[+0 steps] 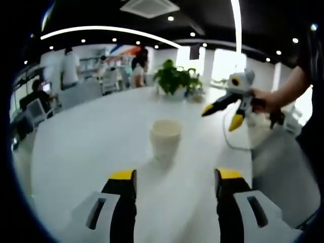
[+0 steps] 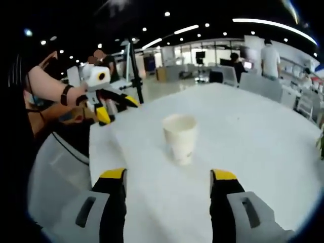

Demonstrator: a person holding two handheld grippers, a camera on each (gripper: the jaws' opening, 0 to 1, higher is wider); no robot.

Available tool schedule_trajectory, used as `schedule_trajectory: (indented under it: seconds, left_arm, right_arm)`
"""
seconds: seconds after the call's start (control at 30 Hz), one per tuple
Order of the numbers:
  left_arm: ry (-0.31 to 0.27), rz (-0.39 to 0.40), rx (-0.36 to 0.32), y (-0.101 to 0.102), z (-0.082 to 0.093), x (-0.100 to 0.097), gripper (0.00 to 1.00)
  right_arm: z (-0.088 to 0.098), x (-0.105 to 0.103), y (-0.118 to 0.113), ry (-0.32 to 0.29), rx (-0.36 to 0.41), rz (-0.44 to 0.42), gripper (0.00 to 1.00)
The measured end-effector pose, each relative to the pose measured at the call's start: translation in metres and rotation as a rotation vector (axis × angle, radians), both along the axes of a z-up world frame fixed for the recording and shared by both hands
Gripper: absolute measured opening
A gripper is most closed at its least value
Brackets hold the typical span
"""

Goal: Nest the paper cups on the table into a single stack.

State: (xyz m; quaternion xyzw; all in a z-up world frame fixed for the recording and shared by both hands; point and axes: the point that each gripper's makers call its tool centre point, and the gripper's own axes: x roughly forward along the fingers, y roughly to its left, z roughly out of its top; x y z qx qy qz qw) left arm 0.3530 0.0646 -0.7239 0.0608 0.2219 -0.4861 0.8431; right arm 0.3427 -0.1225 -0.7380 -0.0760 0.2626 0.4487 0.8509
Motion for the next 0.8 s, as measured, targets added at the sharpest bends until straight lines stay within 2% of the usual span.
schedule_trajectory:
  seconds: [0.1, 0.23, 0.4, 0.47, 0.63, 0.8]
  left_arm:
    - [-0.006, 0.021, -0.021, 0.003, 0.001, -0.006, 0.66]
    - [-0.009, 0.043, -0.041, 0.005, 0.001, -0.015, 0.76]
    - [-0.030, 0.099, -0.108, 0.008, 0.008, -0.016, 0.95]
    - [-0.028, 0.110, -0.121, 0.009, 0.008, -0.016, 0.98]
    - [-0.043, 0.120, -0.162, 0.010, 0.015, -0.019, 0.98]
    - [-0.048, 0.113, -0.156, 0.010, 0.015, -0.022, 0.98]
  right_arm:
    - [0.000, -0.005, -0.005, 0.000, 0.009, -0.022, 0.73]
    - [0.005, -0.010, -0.007, -0.035, 0.014, -0.029, 0.82]
    - [0.006, -0.011, -0.014, -0.076, -0.006, -0.056, 0.99]
    - [0.006, -0.011, -0.015, -0.071, -0.002, -0.063, 1.00]
    - [0.007, -0.017, -0.018, -0.071, -0.005, -0.075, 1.00]
    - [0.008, -0.020, -0.020, -0.074, 0.001, -0.090, 1.00]
